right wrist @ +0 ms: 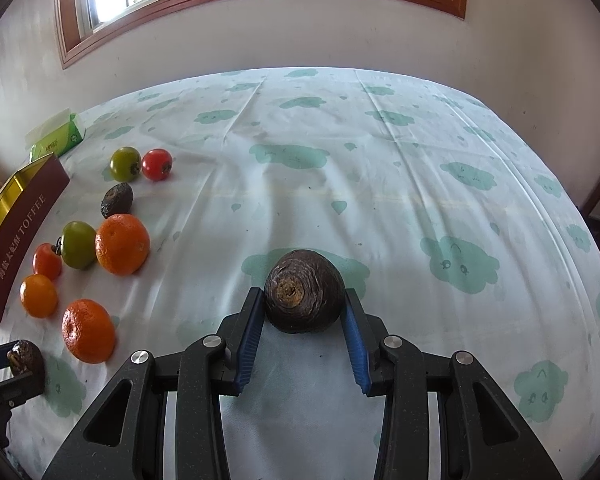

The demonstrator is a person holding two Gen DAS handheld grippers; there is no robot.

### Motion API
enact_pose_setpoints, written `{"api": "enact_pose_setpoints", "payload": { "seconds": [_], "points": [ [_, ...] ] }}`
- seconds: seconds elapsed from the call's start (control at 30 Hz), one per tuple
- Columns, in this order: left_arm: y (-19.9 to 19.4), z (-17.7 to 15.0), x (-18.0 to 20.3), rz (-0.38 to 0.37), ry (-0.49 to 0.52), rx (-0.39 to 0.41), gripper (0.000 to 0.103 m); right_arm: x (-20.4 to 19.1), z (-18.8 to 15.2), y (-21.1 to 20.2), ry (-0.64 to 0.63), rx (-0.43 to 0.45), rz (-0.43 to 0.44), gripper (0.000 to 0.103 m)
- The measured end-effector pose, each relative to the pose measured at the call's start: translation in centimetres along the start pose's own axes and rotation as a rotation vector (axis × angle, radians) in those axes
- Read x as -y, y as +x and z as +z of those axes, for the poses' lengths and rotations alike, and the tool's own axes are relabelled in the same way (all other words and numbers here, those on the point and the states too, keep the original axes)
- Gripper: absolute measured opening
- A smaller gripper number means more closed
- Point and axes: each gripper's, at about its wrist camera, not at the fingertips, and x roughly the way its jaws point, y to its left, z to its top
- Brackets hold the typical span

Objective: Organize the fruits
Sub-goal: 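Grasp the other brown taro with the left tool while the right tool holds its taro, then lower the taro into the gold tin with the left tool and open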

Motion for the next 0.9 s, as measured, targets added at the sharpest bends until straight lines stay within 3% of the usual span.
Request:
{"api": "enact_pose_setpoints", "payload": {
  "seconds": [0.53,0.9],
  "points": [
    [-2.9,1.5,-1.6,0.037,-0.013,0.070,0.036,-0.1,0.0,0.1,-0.009,-0.001,-0.010,0.040],
    [-6.9,4.4,-9.1,0.167,-0.097,0.170,0.036,-0.2,0.0,0.1,-0.009,-0.001,-0.011,0.040]
  ]
}}
